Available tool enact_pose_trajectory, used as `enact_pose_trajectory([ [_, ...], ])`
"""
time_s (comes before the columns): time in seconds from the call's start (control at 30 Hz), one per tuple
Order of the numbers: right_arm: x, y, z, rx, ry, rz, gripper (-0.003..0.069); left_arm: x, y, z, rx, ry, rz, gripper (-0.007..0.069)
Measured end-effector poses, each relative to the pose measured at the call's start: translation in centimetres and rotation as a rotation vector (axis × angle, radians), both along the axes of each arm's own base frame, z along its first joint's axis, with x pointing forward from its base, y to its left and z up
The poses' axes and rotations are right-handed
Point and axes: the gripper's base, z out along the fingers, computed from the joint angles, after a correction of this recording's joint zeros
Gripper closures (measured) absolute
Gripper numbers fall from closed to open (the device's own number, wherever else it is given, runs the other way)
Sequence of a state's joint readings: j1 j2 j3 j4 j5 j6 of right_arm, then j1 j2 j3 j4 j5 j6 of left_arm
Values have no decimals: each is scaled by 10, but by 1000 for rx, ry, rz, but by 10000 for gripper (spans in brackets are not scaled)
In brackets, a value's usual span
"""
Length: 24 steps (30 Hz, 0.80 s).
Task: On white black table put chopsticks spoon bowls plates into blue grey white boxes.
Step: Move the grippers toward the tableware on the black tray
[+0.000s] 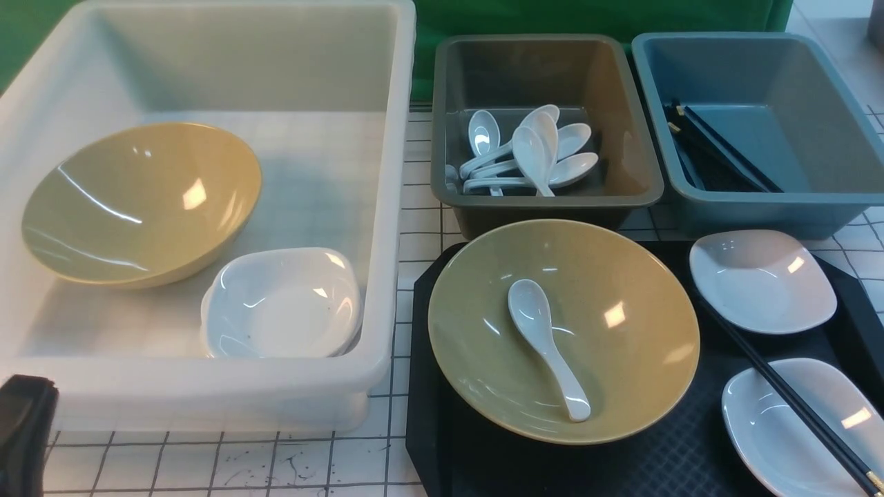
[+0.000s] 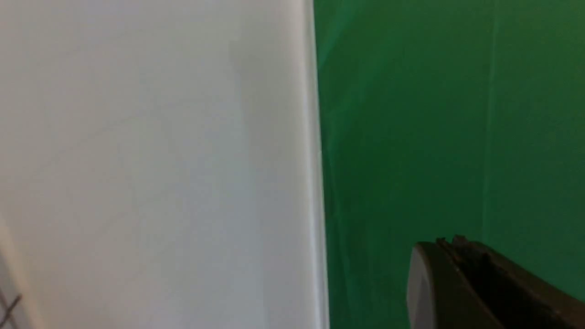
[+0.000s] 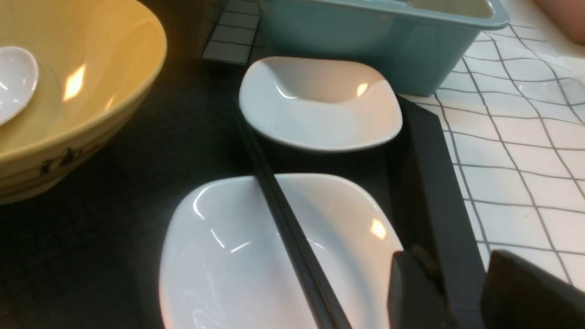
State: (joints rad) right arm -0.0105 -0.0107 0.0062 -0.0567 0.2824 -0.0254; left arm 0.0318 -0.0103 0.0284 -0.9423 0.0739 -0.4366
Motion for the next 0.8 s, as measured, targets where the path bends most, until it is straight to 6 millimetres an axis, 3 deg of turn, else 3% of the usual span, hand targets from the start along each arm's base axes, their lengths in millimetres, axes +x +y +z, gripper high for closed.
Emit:
enact_pose_trajectory([
  [0.13,0,0,0,0,0,0,423,0,-3,1,49,10,-28,624],
  [0.37,1,1,1,41,-27,-6,423,-15,-18,60,406,-95,-174,624],
  [0.5,4,3,7,373,-135,-62,423,-15,-27,88,604,-80,-293,624],
  [0.67,6,2,18,550,-258,-84,423,-6,-39,106,787,-4,-514,624],
  [0.8,4,6,21,599,-109,-73,445,9,-47,112,848,84,-693,624],
])
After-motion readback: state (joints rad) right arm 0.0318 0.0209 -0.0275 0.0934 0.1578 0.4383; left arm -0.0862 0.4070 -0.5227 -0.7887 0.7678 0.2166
